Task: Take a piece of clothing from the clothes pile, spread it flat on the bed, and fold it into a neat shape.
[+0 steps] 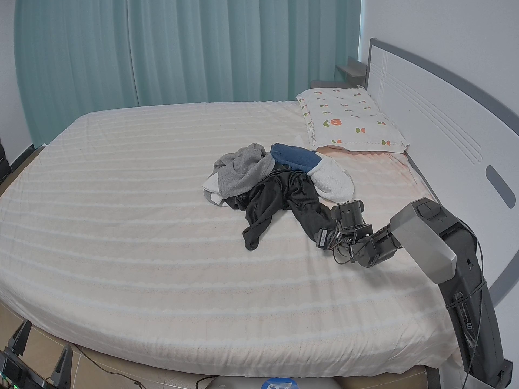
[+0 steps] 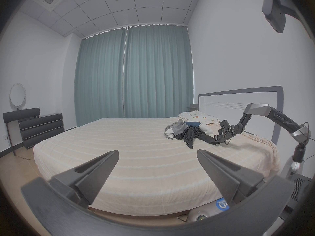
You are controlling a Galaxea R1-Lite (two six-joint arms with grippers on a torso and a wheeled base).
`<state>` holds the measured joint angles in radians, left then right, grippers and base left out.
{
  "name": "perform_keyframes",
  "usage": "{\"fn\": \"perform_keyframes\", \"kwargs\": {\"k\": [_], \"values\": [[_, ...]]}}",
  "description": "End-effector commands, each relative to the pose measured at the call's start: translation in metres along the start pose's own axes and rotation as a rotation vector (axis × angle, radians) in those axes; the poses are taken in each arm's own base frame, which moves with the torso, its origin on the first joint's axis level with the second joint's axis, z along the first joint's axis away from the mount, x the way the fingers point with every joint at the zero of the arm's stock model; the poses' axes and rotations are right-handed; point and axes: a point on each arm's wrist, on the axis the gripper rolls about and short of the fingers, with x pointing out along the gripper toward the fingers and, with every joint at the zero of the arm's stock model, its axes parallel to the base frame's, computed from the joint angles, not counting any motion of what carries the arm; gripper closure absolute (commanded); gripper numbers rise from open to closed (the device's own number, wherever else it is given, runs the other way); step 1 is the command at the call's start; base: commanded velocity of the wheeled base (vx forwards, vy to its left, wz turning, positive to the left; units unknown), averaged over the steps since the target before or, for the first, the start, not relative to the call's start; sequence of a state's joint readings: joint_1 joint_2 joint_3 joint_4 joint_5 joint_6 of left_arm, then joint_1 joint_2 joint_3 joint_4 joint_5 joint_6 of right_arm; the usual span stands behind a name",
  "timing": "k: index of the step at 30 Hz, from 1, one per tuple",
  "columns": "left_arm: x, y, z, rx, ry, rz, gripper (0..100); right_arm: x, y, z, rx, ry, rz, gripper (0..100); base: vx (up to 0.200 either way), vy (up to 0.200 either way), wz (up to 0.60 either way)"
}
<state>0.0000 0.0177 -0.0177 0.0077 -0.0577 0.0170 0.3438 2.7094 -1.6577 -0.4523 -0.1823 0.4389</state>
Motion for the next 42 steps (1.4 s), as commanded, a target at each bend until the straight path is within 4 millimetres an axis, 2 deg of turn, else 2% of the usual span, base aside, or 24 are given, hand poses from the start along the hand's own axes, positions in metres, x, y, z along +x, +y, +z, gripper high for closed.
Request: {"fn": "perform_keyframes", "kwargs": {"k": [1, 6, 11, 14, 17, 18, 19, 20, 21, 22, 24, 25, 26, 27, 28, 29, 31, 32, 34, 35, 37, 40, 41, 42], "values": [[0.000, 0.000, -0.005, 0.000, -0.002, -0.001, 0, 0.000, 0.003, 0.000, -0.003, -0.004, 0.002, 100, 0.000, 0.000, 0.00], [0.000, 0.000, -0.005, -0.002, -0.002, 0.001, 0, -0.004, 0.004, 0.010, 0.014, -0.036, 0.011, 100, 0.000, 0.000, 0.00], [0.000, 0.000, -0.005, -0.014, -0.003, 0.001, 0, -0.037, 0.011, 0.035, 0.072, -0.094, 0.048, 100, 0.000, 0.000, 0.00], [0.000, 0.000, -0.005, -0.020, -0.003, 0.002, 0, -0.072, 0.014, 0.047, 0.116, -0.098, 0.094, 100, 0.000, 0.000, 0.00], [0.000, 0.000, -0.005, -0.048, -0.003, 0.002, 0, -0.112, 0.012, 0.044, 0.155, -0.038, 0.188, 100, 0.000, 0.000, 0.00], [0.000, 0.000, -0.005, -0.048, -0.003, 0.002, 0, -0.114, 0.013, 0.044, 0.156, -0.034, 0.195, 100, 0.000, 0.000, 0.00], [0.000, 0.000, -0.005, -0.043, -0.005, 0.004, 0, -0.144, 0.010, 0.039, 0.182, -0.002, 0.268, 100, 0.000, 0.000, 0.00], [0.000, 0.000, -0.005, -0.041, -0.005, 0.005, 0, -0.161, 0.008, 0.037, 0.193, 0.004, 0.306, 100, 0.000, 0.000, 0.00], [0.000, 0.000, -0.005, -0.040, -0.005, 0.005, 0, -0.166, 0.007, 0.036, 0.197, 0.007, 0.317, 100, 0.000, 0.000, 0.00], [0.000, 0.000, -0.005, -0.037, -0.005, 0.005, 0, -0.191, 0.004, 0.030, 0.209, 0.012, 0.367, 100, 0.000, 0.000, 0.00], [0.000, 0.000, -0.005, -0.037, -0.005, 0.005, 0, -0.191, 0.004, 0.030, 0.209, 0.012, 0.367, 100, 0.000, 0.000, 0.00], [0.000, 0.000, -0.005, -0.037, -0.003, 0.021, 0, -0.239, -0.005, 0.018, 0.231, -0.008, 0.463, 100, 0.000, 0.000, 0.00], [0.000, 0.000, -0.003, -0.038, -0.017, 0.024, 0, -0.254, -0.007, 0.014, 0.234, -0.012, 0.496, 100, 0.000, 0.000, 0.00], [-0.001, 0.000, -0.002, -0.040, -0.023, 0.024, 0, -0.256, -0.007, 0.014, 0.235, -0.014, 0.501, 100, 0.000, 0.000, 0.00], [-0.011, 0.000, 0.033, -0.078, -0.187, 0.005, 0, -0.279, -0.012, 0.008, 0.228, -0.019, 0.551, 100, 0.000, 0.000, 0.00], [-0.018, 0.000, 0.061, -0.109, -0.266, -0.017, 0, -0.294, -0.015, 0.005, 0.222, -0.021, 0.579, 100, 0.000, 0.000, 0.00], [-0.015, 0.001, 0.085, -0.131, -0.241, -0.079, 0, -0.313, -0.018, 0.006, 0.215, -0.032, 0.620, 100, 0.000, 0.000, 0.00], [-0.015, 0.001, 0.086, -0.129, -0.239, -0.081, 0, -0.314, -0.018, 0.006, 0.215, -0.035, 0.622, 100, 0.000, 0.000, 0.00], [-0.005, 0.000, 0.109, -0.085, -0.194, -0.127, 0, -0.337, -0.014, 0.007, 0.200, -0.058, 0.691, 100, 0.000, 0.000, 0.00], [-0.005, 0.000, 0.109, -0.085, -0.194, -0.127, 0, -0.337, -0.014, 0.007, 0.200, -0.058, 0.691, 100, 0.000, 0.000, 0.00], [0.030, 0.001, 0.120, -0.050, -0.054, -0.135, 0, -0.350, -0.007, 0.005, 0.183, -0.065, 0.740, 100, 0.000, 0.000, 0.00], [0.067, 0.001, 0.127, 0.025, 0.027, -0.156, 0, -0.358, -0.001, 0.010, 0.165, -0.101, 0.765, 100, 0.000, 0.000, 0.00], [0.071, 0.001, 0.128, 0.029, 0.033, -0.163, 0, -0.359, 0.000, 0.010, 0.164, -0.107, 0.770, 100, 0.000, 0.000, 0.00], [0.093, -0.002, 0.130, 0.035, 0.055, -0.210, 0, -0.370, 0.005, 0.012, 0.158, -0.125, 0.799, 100, 0.000, 0.000, 0.00]]}}
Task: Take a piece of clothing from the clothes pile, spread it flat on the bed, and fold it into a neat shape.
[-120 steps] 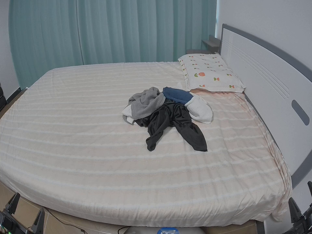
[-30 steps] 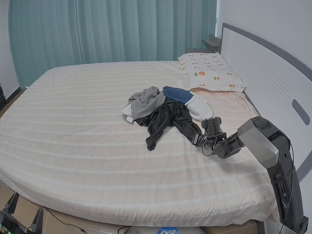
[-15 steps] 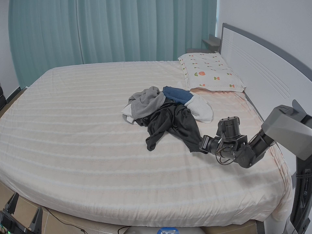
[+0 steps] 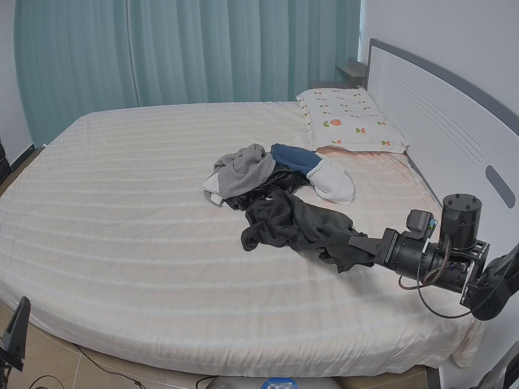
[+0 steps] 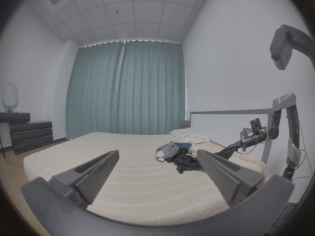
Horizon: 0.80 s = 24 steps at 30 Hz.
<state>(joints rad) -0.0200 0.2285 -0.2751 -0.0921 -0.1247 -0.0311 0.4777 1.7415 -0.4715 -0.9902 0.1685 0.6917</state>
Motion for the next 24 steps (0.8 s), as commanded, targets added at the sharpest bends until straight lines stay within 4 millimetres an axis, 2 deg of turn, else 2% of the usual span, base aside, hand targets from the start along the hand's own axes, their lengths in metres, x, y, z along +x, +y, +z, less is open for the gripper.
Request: {"fn": "perform_keyframes", "kwargs": {"k": [1, 3, 6, 8, 10, 12, 14, 16, 19, 21, 22, 24], "values": [[0.108, 0.002, 0.030, 0.049, 0.214, -0.154, 0, -0.058, 0.054, -0.002, -0.054, -0.065, 0.251, 100, 0.000, 0.000, 0.00], [0.130, -0.005, 0.024, 0.034, 0.243, -0.214, 0, -0.060, 0.060, -0.002, -0.057, -0.059, 0.262, 100, 0.000, 0.000, 0.00], [0.161, -0.024, -0.001, 0.003, 0.388, -0.286, 0, -0.054, 0.068, 0.008, -0.058, -0.070, 0.270, 100, 0.000, 0.000, 0.00], [0.170, -0.035, -0.013, -0.017, 0.456, -0.312, 0, -0.054, 0.073, 0.013, -0.060, -0.086, 0.283, 100, 0.000, 0.000, 0.00], [0.186, -0.056, -0.027, -0.090, 0.526, -0.355, 0, -0.058, 0.085, 0.024, -0.069, -0.133, 0.329, 100, 0.000, 0.000, 0.00], [0.197, -0.072, -0.038, -0.137, 0.552, -0.387, 0, -0.062, 0.091, 0.026, -0.072, -0.145, 0.357, 100, 0.000, 0.000, 0.00], [0.205, -0.079, -0.047, -0.144, 0.562, -0.389, 0, -0.063, 0.092, 0.026, -0.075, -0.142, 0.363, 100, 0.000, 0.000, 0.00], [0.225, -0.094, -0.074, -0.131, 0.590, -0.354, 0, -0.063, 0.095, 0.023, -0.087, -0.134, 0.374, 100, 0.000, 0.000, 0.00], [0.242, -0.113, -0.099, -0.131, 0.583, -0.337, 0, -0.068, 0.102, 0.022, -0.124, -0.141, 0.408, 100, 0.000, 0.000, 0.00], [0.250, -0.126, -0.112, -0.160, 0.566, -0.338, 0, -0.072, 0.107, 0.020, -0.152, -0.141, 0.430, 100, 0.000, 0.000, 0.00], [0.250, -0.126, -0.112, -0.160, 0.566, -0.338, 0, -0.072, 0.107, 0.020, -0.152, -0.141, 0.430, 100, 0.000, 0.000, 0.00], [0.266, -0.145, -0.128, -0.185, 0.553, -0.326, 0, -0.072, 0.110, 0.014, -0.171, -0.121, 0.447, 100, 0.000, 0.000, 0.00]]}}
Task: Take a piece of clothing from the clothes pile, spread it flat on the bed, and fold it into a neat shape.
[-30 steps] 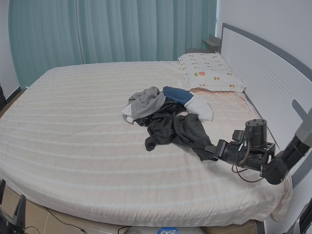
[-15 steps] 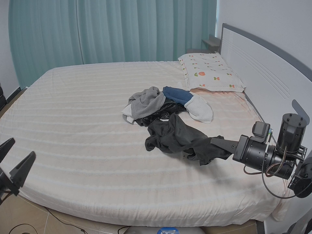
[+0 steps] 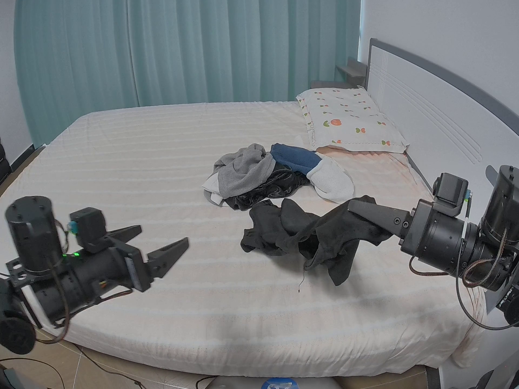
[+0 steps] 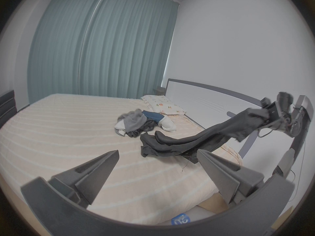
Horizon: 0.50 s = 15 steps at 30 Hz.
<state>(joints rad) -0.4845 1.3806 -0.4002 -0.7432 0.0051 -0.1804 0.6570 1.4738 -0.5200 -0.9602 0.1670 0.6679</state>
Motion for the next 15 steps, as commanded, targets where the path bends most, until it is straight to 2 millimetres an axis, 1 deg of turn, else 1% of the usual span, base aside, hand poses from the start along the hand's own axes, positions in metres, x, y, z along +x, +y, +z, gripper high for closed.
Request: {"fn": "perform_keyframes", "kwargs": {"k": [1, 2, 3, 4, 7, 11, 13, 15], "values": [[0.120, -0.047, -0.077, -0.055, 0.143, -0.025, 0, -0.007, 0.034, 0.002, -0.069, -0.007, 0.134, 100, 0.000, 0.000, 0.00], [0.128, -0.051, -0.079, -0.054, 0.141, -0.025, 0, -0.007, 0.033, 0.001, -0.069, -0.004, 0.135, 100, 0.000, 0.000, 0.00], [0.128, -0.051, -0.079, -0.054, 0.141, -0.025, 0, -0.007, 0.033, 0.001, -0.069, -0.004, 0.135, 100, 0.000, 0.000, 0.00], [0.139, -0.058, -0.083, -0.061, 0.139, -0.036, 0, -0.006, 0.034, 0.002, -0.070, -0.009, 0.136, 100, 0.000, 0.000, 0.00], [0.150, -0.069, -0.090, -0.066, 0.145, -0.046, 0, -0.007, 0.033, 0.002, -0.070, -0.008, 0.133, 100, 0.000, 0.000, 0.00], [0.170, -0.074, -0.101, -0.071, 0.143, -0.014, 0, -0.009, 0.032, 0.001, -0.069, -0.005, 0.129, 100, 0.000, 0.000, 0.00], [0.176, -0.074, -0.102, -0.097, 0.137, -0.012, 0, -0.010, 0.033, 0.002, -0.069, -0.007, 0.131, 100, 0.000, 0.000, 0.00], [0.186, -0.077, -0.101, -0.156, 0.119, -0.015, 0, -0.009, 0.032, 0.001, -0.068, -0.005, 0.129, 100, 0.000, 0.000, 0.00]]}}
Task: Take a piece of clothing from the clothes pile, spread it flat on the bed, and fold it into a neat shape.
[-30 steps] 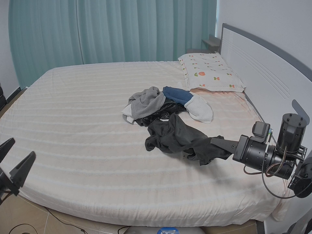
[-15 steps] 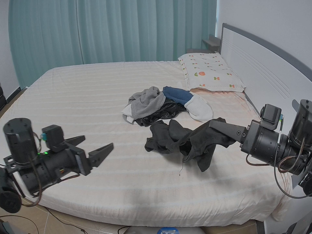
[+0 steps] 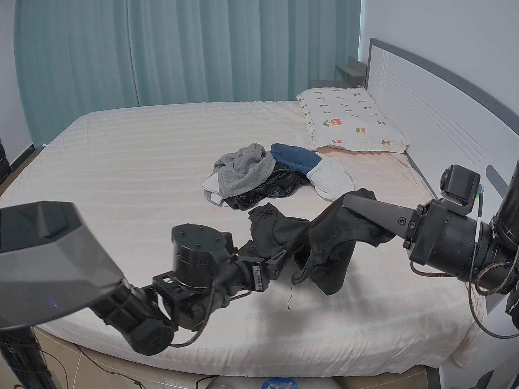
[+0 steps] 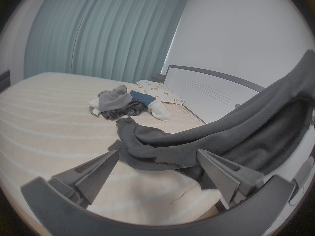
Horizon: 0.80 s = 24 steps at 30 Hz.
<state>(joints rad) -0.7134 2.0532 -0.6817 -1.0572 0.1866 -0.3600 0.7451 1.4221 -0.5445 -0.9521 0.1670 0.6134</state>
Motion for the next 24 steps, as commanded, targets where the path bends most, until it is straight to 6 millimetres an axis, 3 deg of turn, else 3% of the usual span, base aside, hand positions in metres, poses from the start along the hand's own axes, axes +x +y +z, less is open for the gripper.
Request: {"fn": "perform_keyframes", "kwargs": {"k": [1, 11, 16, 21, 24], "values": [[0.043, -0.010, -0.031, -0.063, 0.033, 0.002, 0, -0.002, 0.004, 0.000, -0.005, 0.001, 0.017, 100, 0.000, 0.000, 0.00], [0.074, -0.008, -0.031, -0.193, -0.042, 0.072, 0, -0.004, 0.006, 0.002, -0.008, -0.015, 0.024, 100, 0.000, 0.000, 0.00], [0.056, 0.001, -0.045, -0.183, 0.031, 0.096, 0, -0.003, -0.004, 0.006, -0.006, -0.023, -0.009, 100, 0.000, 0.000, 0.00], [0.026, 0.006, -0.047, -0.164, 0.108, 0.057, 0, 0.001, -0.016, 0.010, -0.001, -0.030, -0.049, 100, 0.000, 0.000, 0.00], [0.019, 0.008, -0.049, -0.137, 0.131, 0.051, 0, 0.003, -0.018, 0.011, 0.000, -0.029, -0.046, 100, 0.000, 0.000, 0.00]]}}
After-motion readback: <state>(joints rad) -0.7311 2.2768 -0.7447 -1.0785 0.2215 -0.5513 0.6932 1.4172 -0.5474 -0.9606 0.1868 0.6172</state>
